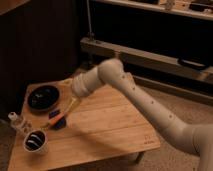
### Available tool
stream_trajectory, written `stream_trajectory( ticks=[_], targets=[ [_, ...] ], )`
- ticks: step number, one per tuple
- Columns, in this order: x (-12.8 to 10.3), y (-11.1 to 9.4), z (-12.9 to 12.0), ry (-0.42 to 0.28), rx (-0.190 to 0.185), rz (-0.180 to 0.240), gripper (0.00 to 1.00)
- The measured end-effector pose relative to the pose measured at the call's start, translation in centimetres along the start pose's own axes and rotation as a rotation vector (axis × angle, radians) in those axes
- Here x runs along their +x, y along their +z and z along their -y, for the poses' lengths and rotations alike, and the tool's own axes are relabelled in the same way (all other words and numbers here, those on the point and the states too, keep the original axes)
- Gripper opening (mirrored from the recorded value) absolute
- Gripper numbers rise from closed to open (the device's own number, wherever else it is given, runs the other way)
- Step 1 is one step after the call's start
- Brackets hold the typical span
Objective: Pick up the ceramic bowl
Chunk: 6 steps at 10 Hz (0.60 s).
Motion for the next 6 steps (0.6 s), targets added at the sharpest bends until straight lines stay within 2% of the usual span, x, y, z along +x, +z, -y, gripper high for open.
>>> stream_trajectory(
  ticks=[1, 3, 5, 6],
  targets=[
    [-0.3, -1.3, -1.1, -0.054, 0.028, 0.035, 0.80],
    [-0.2, -2.5, -2.0, -0.115, 0.064, 0.067, 0.80],
    [-0.1, -2.5, -1.9, -0.132, 0.066, 0.077, 0.80],
    [0.0, -2.2, -1.9, -0.154, 0.079, 0.095, 0.80]
  ],
)
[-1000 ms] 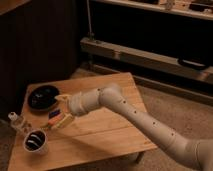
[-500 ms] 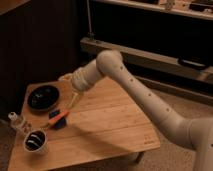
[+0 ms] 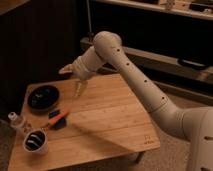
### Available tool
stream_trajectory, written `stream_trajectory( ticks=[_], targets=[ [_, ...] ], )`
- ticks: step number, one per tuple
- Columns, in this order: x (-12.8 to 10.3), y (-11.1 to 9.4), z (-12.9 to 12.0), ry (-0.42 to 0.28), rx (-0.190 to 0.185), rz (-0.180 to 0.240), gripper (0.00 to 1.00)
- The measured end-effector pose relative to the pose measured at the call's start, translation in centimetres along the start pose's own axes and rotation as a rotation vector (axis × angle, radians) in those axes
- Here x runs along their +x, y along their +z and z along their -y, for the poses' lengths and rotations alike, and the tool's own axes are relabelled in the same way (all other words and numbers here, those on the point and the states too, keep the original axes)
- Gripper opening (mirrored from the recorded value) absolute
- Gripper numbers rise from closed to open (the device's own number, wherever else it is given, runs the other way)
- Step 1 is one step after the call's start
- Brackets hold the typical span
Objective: Pick up the ceramic bowl
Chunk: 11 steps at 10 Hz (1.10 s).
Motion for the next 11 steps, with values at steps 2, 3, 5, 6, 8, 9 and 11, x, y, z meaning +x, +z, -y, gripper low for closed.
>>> stream_trajectory(
  ticks=[2, 3, 5, 6, 8, 9, 11],
  targets=[
    [-0.1, 0.0, 0.0, 0.000, 0.001, 0.002, 0.80],
    [0.0, 0.1, 0.0, -0.001, 0.002, 0.001, 0.80],
    [-0.3, 0.6, 0.3, -0.037, 0.040, 0.068, 0.80],
    [-0.3, 1.4, 0.6, -0.079, 0.082, 0.136, 0.80],
    [-0.7, 2.1, 0.9, -0.123, 0.126, 0.215, 0.80],
    [-0.8, 2.1, 0.9, -0.121, 0.124, 0.216, 0.80],
    [-0.6, 2.2, 0.9, -0.124, 0.126, 0.215, 0.80]
  ],
)
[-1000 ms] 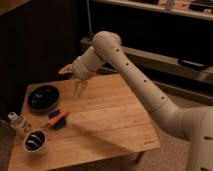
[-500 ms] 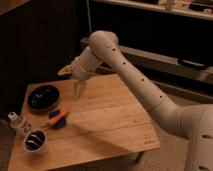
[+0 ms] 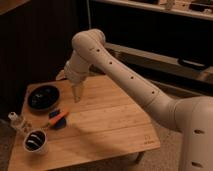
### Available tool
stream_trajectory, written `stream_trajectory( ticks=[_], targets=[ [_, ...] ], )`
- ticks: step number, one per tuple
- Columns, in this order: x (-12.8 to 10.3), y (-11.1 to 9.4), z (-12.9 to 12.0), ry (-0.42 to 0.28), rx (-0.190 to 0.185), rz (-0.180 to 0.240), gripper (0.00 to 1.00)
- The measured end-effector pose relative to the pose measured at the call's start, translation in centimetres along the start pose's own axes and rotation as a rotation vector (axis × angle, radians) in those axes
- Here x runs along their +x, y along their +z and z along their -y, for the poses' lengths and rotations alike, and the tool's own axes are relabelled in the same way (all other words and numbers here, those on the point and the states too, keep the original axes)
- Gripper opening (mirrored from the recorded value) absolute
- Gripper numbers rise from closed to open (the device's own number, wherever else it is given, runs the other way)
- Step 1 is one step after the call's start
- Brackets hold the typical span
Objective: Pick up the ceramic bowl
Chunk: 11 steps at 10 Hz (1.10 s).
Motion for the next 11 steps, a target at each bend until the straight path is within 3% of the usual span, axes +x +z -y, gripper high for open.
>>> stream_trajectory(
  ticks=[2, 3, 4, 6, 8, 9, 11],
  targets=[
    [-0.2, 0.0, 0.1, 0.006, 0.011, 0.012, 0.80],
    [-0.3, 0.4, 0.2, 0.014, 0.046, 0.049, 0.80],
    [-0.8, 1.0, 0.4, 0.024, 0.102, 0.127, 0.80],
    [-2.4, 1.6, 1.2, 0.047, 0.174, 0.246, 0.80],
    [-4.1, 1.8, 1.8, 0.070, 0.187, 0.273, 0.80],
    [-2.9, 1.3, 1.3, 0.054, 0.168, 0.246, 0.80],
    [-3.3, 1.6, 2.6, 0.021, 0.141, 0.295, 0.80]
  ],
)
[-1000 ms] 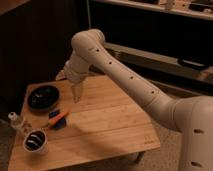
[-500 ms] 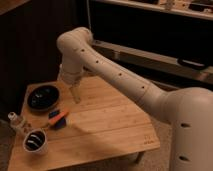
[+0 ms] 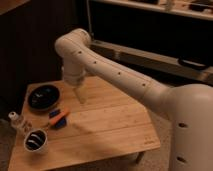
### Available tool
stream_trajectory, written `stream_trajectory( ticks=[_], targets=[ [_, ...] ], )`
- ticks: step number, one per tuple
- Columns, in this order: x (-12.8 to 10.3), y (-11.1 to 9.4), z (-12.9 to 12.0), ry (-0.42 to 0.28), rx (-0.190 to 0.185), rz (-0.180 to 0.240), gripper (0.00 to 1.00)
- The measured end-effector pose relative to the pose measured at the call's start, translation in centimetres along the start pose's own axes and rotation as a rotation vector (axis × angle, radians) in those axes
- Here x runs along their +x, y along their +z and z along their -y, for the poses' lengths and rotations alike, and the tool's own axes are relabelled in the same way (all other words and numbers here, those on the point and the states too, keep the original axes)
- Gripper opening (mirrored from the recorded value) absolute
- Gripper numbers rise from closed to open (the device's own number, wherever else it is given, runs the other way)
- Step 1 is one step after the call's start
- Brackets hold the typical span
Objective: Pick up the ceramic bowl
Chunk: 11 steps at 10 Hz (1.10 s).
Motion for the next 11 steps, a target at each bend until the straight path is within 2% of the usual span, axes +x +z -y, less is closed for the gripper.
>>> stream_trajectory(
  ticks=[2, 4, 5, 7, 9, 11],
  targets=[
    [-0.3, 0.6, 2.1, -0.054, -0.066, 0.061, 0.80],
    [-0.1, 1.5, 3.7, -0.104, -0.090, 0.100, 0.80],
    [-0.1, 2.2, 4.4, -0.107, -0.091, 0.110, 0.80],
    [-1.2, 2.9, 5.9, -0.066, -0.073, 0.116, 0.80],
    [-2.9, 3.3, 6.4, -0.011, -0.039, 0.076, 0.80],
    [-2.8, 3.5, 6.3, -0.011, -0.031, 0.065, 0.80]
  ],
)
